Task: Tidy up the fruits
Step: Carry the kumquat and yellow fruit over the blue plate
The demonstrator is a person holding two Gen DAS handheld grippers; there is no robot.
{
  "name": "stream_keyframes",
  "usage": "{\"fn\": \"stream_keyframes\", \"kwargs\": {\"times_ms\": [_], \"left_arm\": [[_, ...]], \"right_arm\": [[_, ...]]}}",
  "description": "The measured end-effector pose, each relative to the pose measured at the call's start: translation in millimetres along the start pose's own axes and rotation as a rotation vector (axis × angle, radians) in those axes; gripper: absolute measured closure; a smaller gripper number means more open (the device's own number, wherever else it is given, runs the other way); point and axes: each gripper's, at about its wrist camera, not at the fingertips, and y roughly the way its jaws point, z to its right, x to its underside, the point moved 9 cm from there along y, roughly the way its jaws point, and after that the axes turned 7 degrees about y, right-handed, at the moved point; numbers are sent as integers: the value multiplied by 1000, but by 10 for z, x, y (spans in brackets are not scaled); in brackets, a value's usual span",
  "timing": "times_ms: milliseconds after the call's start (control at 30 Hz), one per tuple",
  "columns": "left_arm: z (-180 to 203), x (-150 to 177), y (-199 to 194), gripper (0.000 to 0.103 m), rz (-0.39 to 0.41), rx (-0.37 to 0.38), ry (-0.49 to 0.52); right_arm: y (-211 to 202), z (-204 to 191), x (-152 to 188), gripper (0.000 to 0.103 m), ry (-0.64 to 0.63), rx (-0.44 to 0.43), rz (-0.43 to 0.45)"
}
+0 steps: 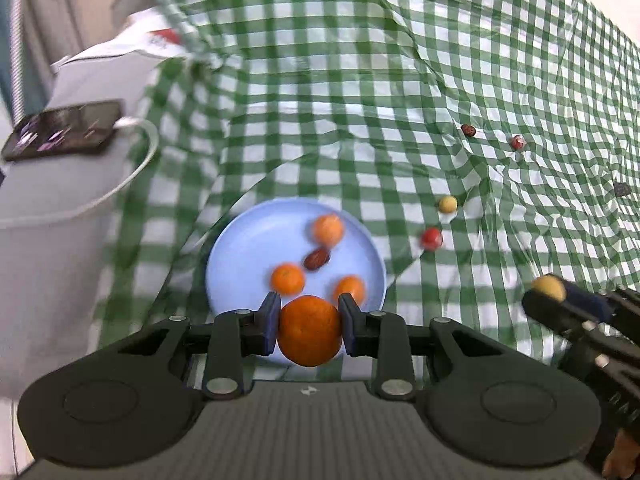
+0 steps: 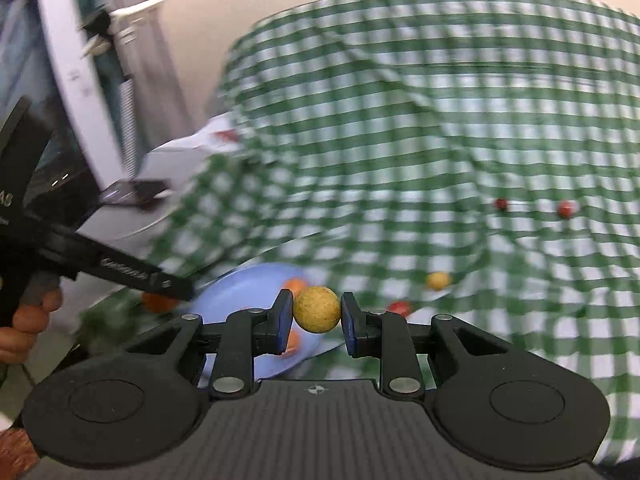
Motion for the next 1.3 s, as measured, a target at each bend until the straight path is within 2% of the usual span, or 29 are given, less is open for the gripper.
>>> {"fn": "stream_keyframes", "kwargs": {"times_ms": [133,400,667,1300], "left_arm": [[-104,276,-198,69,18,4,-24],[-262,471,-356,69,67,8,-68],[-276,420,-338,69,82,19,-71],[-295,272,-125,69,66,18,-83]], "right_arm": [[-121,-384,182,76,-99,-20,-19],[-100,-635,297,76,-167,-10,-48],[-29,-607,294,76,-174,16,-55],[193,-552,386,76,-159,8,-120]]}}
